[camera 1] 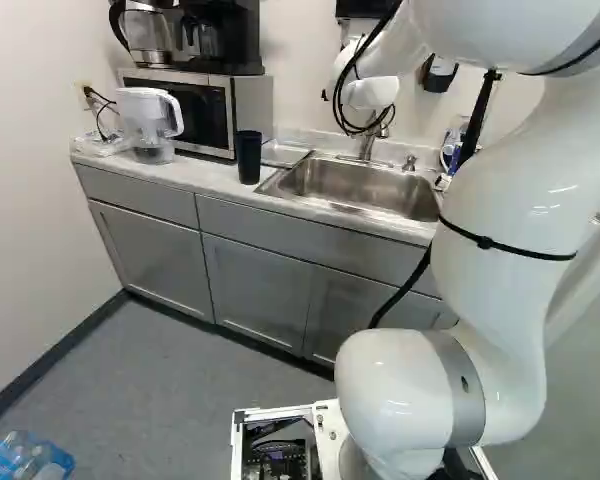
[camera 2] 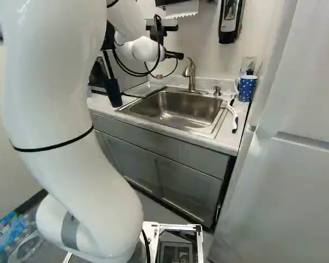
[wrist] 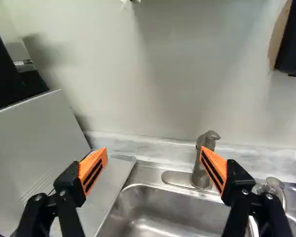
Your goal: Rinse the cup and place it in the tray
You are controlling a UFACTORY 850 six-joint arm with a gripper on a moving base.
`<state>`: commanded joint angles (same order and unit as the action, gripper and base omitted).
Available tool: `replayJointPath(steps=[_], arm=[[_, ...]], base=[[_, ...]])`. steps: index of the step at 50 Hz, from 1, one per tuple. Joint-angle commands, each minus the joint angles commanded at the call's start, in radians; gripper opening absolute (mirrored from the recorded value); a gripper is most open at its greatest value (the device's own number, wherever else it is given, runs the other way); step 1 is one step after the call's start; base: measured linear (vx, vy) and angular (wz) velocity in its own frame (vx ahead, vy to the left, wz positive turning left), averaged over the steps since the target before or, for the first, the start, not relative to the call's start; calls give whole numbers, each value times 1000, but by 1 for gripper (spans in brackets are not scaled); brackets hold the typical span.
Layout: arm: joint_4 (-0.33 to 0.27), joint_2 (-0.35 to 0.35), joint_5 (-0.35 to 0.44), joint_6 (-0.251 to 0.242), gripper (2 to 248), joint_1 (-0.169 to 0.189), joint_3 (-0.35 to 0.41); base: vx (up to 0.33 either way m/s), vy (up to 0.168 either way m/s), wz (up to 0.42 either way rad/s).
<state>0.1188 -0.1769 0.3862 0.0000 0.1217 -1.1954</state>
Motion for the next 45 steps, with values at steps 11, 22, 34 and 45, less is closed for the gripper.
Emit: replayJointPath(steps=[11,22,34,45], arm=[[3,-50,-35,0,247,13,-55],[3,-100,-70,0,247,24,-111],[3,-156,-111,0,247,37,-175],[3,-209,-115,0,247,49,-238]], base=[[0,0,0],[0,0,0],[0,0,0],[0,0,0]])
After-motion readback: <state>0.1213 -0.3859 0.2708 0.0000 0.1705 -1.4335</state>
